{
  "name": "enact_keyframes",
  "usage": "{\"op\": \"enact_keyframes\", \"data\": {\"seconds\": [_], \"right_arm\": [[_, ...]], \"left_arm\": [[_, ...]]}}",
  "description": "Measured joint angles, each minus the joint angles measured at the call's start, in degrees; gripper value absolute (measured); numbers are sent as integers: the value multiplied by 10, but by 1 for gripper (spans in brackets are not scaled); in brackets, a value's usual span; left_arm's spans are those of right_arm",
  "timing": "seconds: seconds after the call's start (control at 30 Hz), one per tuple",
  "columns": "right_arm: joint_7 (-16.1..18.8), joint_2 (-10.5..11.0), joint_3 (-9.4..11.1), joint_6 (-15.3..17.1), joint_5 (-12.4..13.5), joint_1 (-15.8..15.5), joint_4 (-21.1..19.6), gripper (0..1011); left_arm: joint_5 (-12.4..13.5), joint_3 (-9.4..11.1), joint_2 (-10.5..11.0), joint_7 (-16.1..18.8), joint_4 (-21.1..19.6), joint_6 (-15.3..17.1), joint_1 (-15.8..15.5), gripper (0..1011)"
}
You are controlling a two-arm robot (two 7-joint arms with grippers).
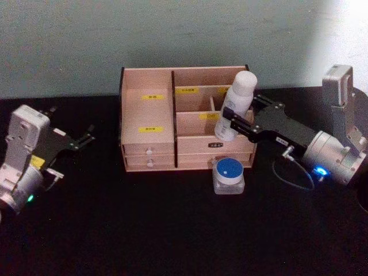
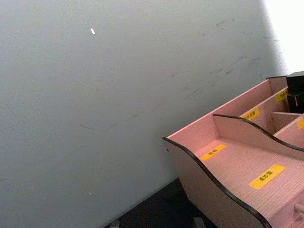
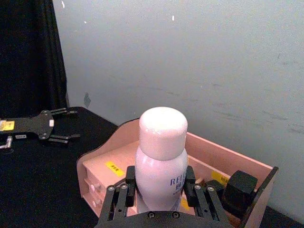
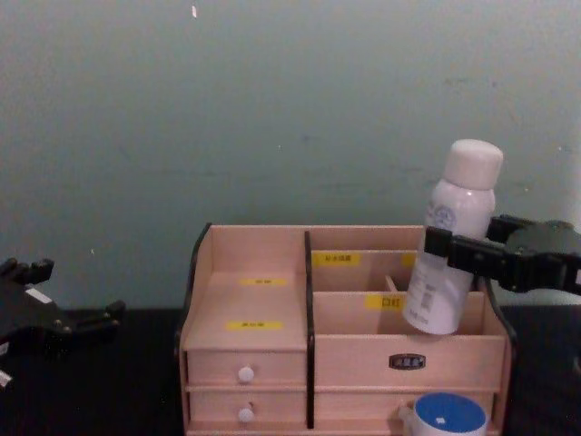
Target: Pick up the facial cleanser and watermelon frost from the table and place them into the tiered storage box.
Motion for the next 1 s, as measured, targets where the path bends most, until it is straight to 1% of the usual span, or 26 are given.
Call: {"op": "enact_keyframes", "data": {"seconds": [0.37,0.77,1.0], "right_arm": [[7,-14,-10,-7,-3,30,33,593],[16,-37,-23,-14,-7,69,82,593],[21,-47,-27,-19,-7,84,97,593]], "left_arm": [[0,0,0,0,0,0,0,1001],[0,0,0,0,0,0,0,1001],[0,0,0,0,0,0,0,1001]]}}
